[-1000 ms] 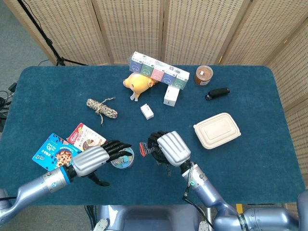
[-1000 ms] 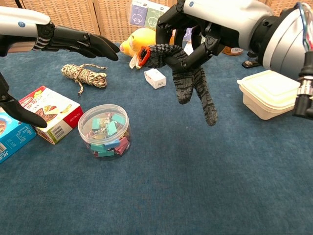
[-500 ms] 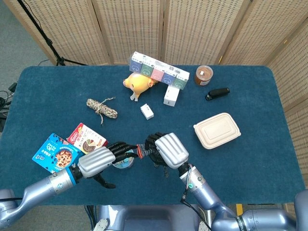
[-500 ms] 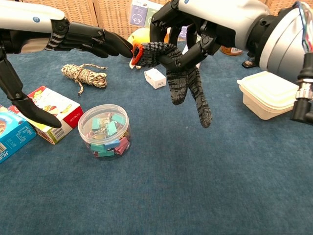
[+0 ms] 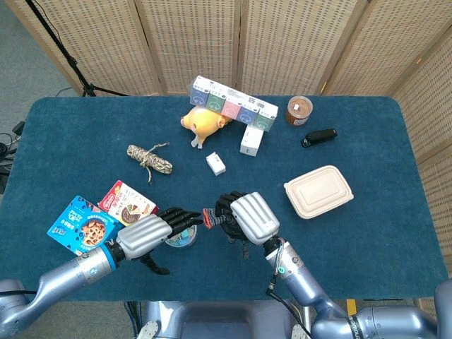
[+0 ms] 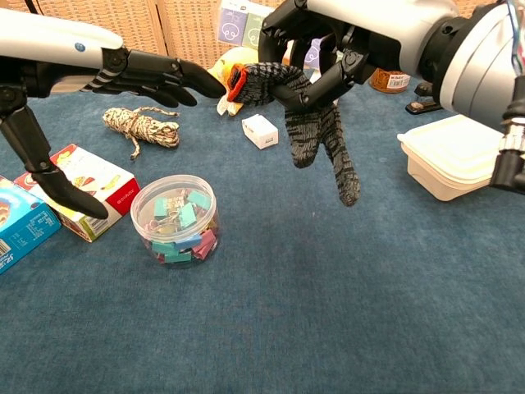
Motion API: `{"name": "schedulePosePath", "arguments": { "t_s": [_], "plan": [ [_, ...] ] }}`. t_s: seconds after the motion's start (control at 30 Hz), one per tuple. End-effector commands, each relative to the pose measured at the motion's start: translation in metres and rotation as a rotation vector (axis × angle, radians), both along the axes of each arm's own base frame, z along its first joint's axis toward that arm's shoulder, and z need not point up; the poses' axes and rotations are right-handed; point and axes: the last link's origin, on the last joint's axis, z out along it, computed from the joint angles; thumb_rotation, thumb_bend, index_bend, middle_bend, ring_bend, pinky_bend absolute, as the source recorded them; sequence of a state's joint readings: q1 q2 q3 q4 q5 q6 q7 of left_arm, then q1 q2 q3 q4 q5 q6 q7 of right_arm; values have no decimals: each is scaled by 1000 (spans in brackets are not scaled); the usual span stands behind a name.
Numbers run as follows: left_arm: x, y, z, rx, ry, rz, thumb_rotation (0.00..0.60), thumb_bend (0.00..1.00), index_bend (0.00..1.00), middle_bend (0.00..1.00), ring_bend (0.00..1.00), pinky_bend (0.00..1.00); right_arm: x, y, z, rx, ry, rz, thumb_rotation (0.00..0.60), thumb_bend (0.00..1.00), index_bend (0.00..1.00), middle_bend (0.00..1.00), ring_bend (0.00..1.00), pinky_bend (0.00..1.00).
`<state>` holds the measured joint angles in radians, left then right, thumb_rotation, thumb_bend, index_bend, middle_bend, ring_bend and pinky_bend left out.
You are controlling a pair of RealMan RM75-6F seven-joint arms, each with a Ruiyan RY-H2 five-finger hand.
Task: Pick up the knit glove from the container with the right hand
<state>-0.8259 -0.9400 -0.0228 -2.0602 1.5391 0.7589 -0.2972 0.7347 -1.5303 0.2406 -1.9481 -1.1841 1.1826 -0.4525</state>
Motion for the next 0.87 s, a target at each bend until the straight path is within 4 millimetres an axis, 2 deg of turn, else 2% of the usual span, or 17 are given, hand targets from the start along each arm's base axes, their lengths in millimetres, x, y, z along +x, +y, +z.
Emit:
{"name": "schedulePosePath", "arguments": {
  "t_s": [0.03,0.3,0.87],
  "plan": [
    [10,2,3,1,11,1,600,0,0,0,0,0,0,-1,0,9,-5,-14,600,571,564,465,458,619],
    [22,1,6,17,40,-9,600,0,0,0,0,0,1,-2,4,25,-32,-40,600,571,565,466,458,618],
    [23,2,4,27,32,4,600,0,0,0,0,0,2,-1,7,83,-91,-92,600,571,565,466,458,620]
  ]
}}
